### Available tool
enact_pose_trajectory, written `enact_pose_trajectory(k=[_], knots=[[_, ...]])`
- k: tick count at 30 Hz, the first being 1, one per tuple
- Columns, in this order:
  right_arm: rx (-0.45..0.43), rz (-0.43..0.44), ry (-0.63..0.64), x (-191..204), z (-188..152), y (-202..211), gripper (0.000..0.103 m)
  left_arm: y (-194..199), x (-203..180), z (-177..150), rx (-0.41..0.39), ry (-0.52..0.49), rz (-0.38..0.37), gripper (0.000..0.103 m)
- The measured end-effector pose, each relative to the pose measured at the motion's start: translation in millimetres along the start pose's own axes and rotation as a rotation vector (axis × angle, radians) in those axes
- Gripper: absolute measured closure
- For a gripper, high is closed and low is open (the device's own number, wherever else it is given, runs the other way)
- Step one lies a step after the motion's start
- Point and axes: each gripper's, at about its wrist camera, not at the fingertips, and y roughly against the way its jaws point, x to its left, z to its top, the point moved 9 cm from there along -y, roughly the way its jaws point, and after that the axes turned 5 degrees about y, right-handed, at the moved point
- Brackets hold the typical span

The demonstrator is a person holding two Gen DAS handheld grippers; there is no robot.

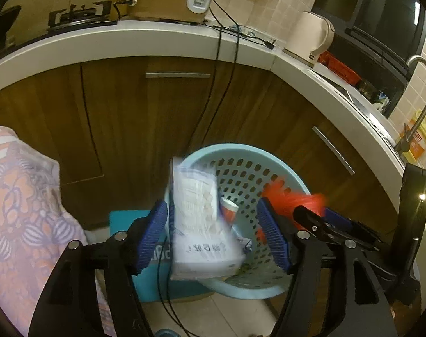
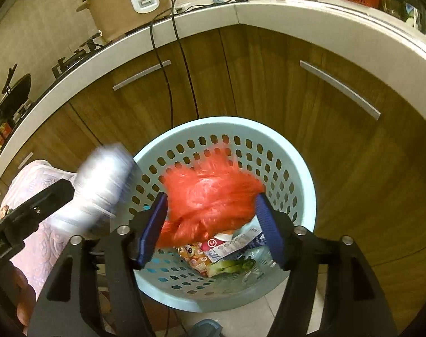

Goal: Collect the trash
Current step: 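Carry carton and red bag over the wastebasket and open both grippers, then move both tools back over the table toward the orange peels and greens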

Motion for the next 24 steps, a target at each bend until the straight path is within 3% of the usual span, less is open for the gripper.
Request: enact_pose_trajectory(k=[14,18,24], knots=[[-0.046,0.025,-0.003,9.8,9.0,19.6,0.038,45.1,33.4,4.4,-0.072,0.066,0.008,0.036],[-0.075,0.050,0.049,37.2,14.2,31.7,0.038,71.7,49.7,5.2,-0.115,0.090,0.022,0.036],[-0.128,0.127,0.174,108.5,19.1,51.3,0.038,123.6,89.8,3.8,-0.202,0.134,0.075,0.036]])
